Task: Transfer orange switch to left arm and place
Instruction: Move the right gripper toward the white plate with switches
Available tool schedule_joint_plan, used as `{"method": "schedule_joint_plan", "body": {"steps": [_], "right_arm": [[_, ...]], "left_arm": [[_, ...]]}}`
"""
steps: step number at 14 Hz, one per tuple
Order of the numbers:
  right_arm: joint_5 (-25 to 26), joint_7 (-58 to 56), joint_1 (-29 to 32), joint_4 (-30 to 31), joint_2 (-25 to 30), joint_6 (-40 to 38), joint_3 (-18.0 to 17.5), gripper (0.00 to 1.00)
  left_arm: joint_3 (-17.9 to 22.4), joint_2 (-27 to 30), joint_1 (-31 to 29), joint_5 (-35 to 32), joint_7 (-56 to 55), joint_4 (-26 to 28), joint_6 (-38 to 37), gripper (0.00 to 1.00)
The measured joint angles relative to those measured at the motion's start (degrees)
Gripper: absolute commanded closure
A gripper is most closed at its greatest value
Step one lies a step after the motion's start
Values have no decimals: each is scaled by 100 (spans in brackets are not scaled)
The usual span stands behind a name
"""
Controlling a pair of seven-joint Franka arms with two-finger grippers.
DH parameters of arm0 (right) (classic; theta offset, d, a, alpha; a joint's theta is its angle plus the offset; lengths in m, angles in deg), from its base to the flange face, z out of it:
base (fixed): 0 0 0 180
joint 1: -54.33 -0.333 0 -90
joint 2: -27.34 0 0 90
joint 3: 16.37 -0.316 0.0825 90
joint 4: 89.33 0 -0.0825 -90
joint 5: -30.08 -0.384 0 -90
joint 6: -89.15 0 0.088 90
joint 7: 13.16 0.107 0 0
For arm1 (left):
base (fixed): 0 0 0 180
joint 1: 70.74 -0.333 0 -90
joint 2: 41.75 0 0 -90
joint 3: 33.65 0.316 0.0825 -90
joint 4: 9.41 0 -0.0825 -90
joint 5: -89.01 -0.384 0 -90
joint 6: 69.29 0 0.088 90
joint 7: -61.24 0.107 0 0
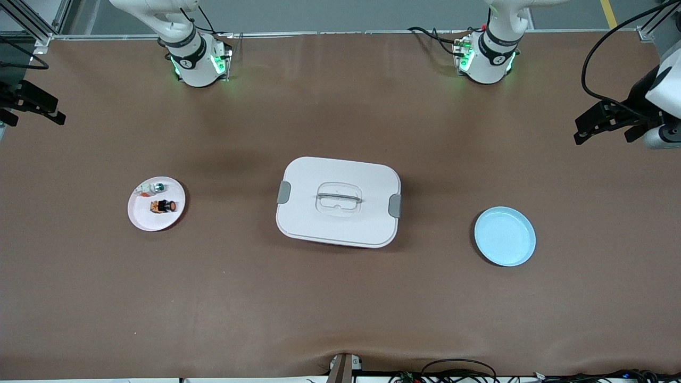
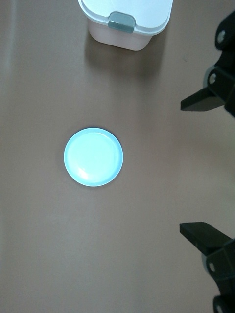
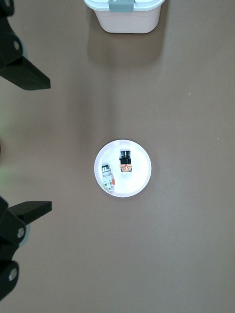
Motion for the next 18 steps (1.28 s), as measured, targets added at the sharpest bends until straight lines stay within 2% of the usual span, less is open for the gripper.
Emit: {"method": "schedule_joint_plan", "body": {"steps": [12,18], "right_arm": [[0,-15,0,0,0,-45,4,0],[3,-13,11,6,-79,-264,71,0]], "left_arm": [[-6,-63,8,-113,0,0,0,0],[-137,-94,29,-179,0,7,-4,0]]}}
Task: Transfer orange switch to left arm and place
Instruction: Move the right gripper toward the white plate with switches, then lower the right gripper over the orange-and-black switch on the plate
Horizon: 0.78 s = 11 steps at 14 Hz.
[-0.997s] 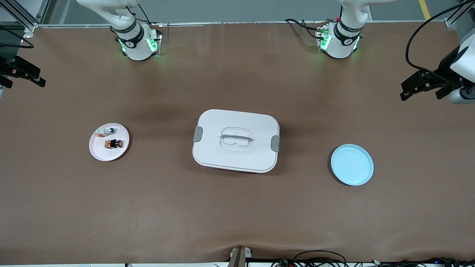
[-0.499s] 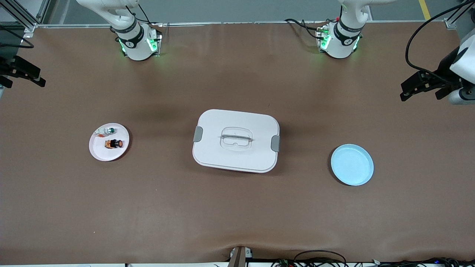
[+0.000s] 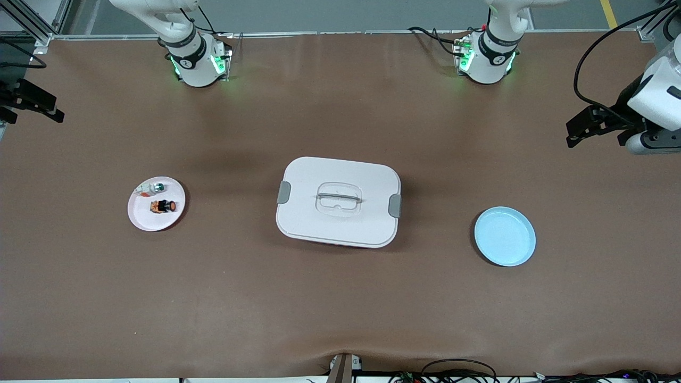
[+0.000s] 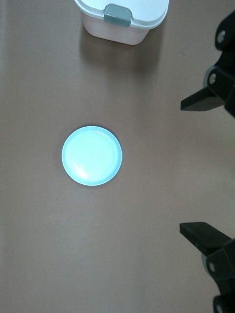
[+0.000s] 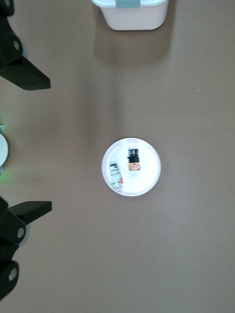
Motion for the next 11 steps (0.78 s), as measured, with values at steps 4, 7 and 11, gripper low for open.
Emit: {"method": "schedule_joint_plan", "body": {"steps": [4,7,11], "right_arm": [[6,-1,2,-9,-497,-30,3,0],[11,-1,44,-89,-1063,-9,16,0],[105,-1,102,-168,-1324,-21,65,0]], "left_arm": [[0,-7,-3,-4,0,32,0,0],[0,-33,-4,-6,0,58,16,0],[1,-58,-13,-7,0,82,82,0]]}}
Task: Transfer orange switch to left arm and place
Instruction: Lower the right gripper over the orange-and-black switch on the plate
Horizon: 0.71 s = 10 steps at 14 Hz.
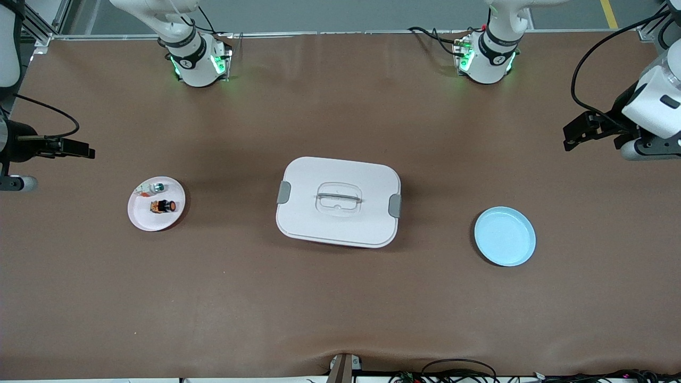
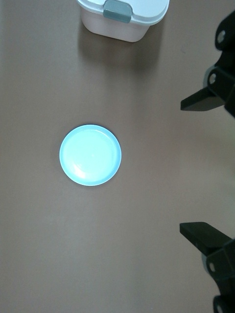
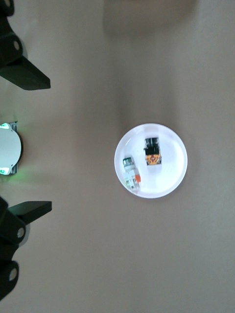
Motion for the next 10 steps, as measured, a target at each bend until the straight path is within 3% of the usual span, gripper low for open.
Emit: {"method": "schedule_joint_plan", "body": {"steps": [4,10], "right_arm": [[43,0,38,91,-112,141,13,0],[-137,1,39,1389,-364,2253,3,0]], "left_arm": [[0,0,-20,0,0,0,23,0],[4,-3,-40,0,0,8,25,0]]}}
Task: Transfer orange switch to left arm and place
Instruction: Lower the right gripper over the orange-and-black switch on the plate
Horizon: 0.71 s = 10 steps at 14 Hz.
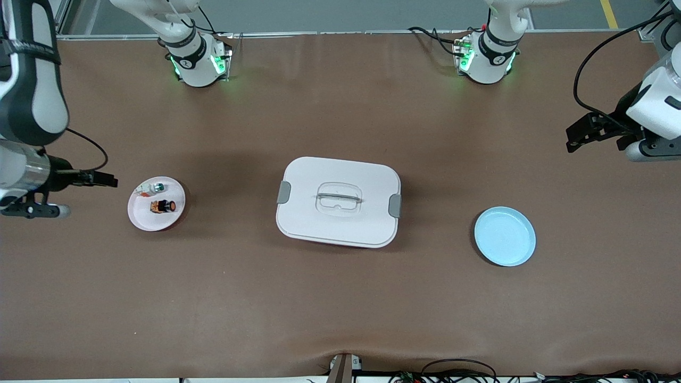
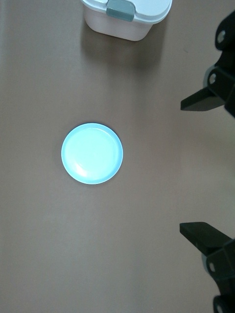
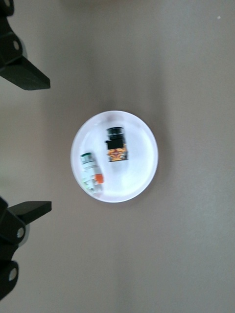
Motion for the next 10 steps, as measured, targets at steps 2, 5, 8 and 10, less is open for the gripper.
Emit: {"method": "schedule_joint_plan", "body": {"steps": [2,5,8,10], "right_arm": [[-4,0,-1,315,-34,492,-13,0],[-6,0,-4,554,-189,984,-43,0],[-7,-14,-8,1009,-385,1811,-76,0],[-7,-49,-25,1206,-524,2163,-89,0]], "left_arm": [[0,-2,0,0,0,3,0,0],[0,-2,0,0,0,7,0,0],[0,-4,0,0,0,16,0,0],[0,-5,0,0,0,18,0,0]]}}
